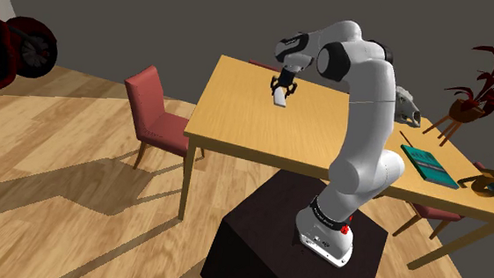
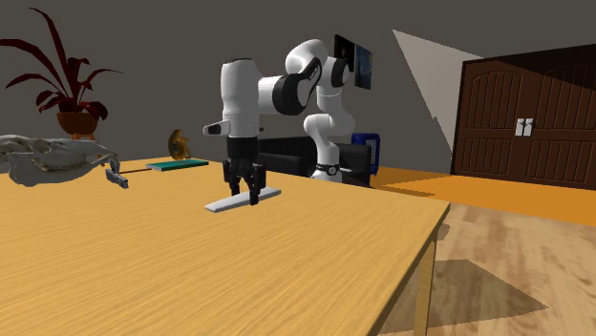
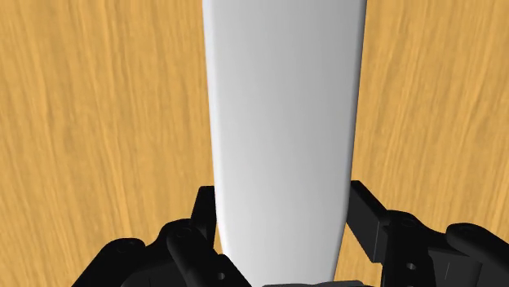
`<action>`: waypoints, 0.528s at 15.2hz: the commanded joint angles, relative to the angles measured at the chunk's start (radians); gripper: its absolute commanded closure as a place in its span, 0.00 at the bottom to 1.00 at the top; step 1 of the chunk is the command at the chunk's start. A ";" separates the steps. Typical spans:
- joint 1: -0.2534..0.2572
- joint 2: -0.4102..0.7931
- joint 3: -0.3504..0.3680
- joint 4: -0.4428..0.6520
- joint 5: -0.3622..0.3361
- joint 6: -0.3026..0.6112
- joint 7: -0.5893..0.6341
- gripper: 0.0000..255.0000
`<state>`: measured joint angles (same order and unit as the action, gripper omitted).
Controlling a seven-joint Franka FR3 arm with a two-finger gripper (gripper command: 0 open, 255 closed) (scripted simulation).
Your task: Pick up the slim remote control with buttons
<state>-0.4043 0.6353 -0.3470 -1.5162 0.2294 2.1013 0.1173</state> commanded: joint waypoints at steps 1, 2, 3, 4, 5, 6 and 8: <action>0.002 -0.014 -0.003 0.006 -0.005 -0.019 0.002 1.00; 0.002 -0.020 -0.005 0.010 -0.007 -0.029 0.004 1.00; 0.003 -0.025 -0.006 0.015 -0.009 -0.039 0.005 1.00; 0.003 -0.031 -0.008 0.019 -0.012 -0.049 0.006 1.00; 0.004 -0.037 -0.009 0.025 -0.014 -0.060 0.008 1.00; 0.004 -0.042 -0.010 0.030 -0.016 -0.070 0.009 1.00; 0.005 -0.052 -0.013 0.042 -0.020 -0.091 0.011 1.00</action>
<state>-0.4004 0.5929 -0.3578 -1.4760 0.2125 2.0206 0.1278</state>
